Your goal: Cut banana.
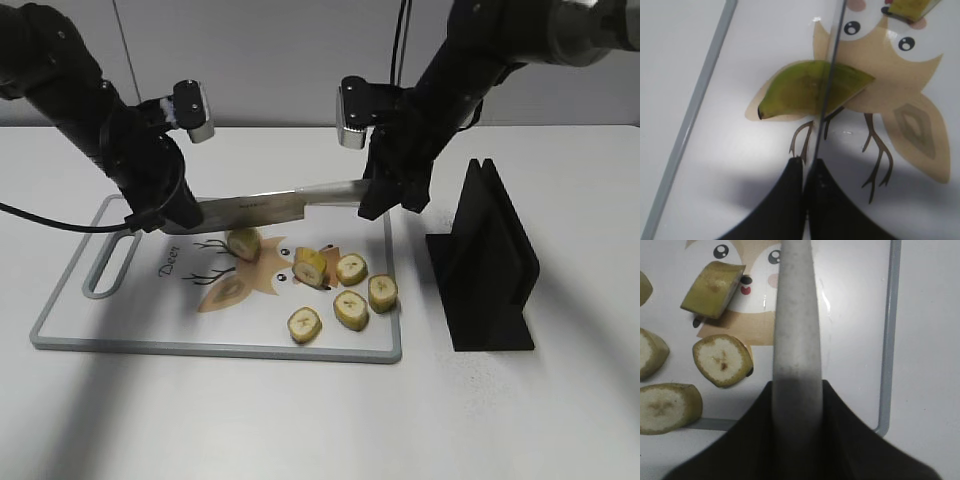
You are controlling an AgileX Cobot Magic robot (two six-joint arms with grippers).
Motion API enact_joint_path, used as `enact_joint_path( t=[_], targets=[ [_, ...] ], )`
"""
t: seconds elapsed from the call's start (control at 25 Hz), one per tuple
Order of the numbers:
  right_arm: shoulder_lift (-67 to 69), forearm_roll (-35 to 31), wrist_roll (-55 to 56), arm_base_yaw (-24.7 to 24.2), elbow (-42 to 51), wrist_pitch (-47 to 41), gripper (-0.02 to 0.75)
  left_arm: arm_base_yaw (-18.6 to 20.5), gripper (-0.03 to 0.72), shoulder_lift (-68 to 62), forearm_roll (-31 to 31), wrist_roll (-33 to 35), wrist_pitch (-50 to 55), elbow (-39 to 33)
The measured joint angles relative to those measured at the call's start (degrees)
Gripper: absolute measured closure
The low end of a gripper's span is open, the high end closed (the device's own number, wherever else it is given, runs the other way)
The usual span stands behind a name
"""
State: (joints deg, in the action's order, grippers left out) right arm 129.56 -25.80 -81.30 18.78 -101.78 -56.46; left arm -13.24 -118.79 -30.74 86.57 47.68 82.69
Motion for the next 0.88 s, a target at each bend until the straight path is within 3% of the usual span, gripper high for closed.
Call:
enact_joint_path(
  t=[0.88],
  targets=[
    [7.08, -0.11, -0.08, -0.41, -1.04, 0.88, 0.575, 0.0, 0.69, -4.17, -0.44, 0.25, -0.82, 1.12]
  ],
)
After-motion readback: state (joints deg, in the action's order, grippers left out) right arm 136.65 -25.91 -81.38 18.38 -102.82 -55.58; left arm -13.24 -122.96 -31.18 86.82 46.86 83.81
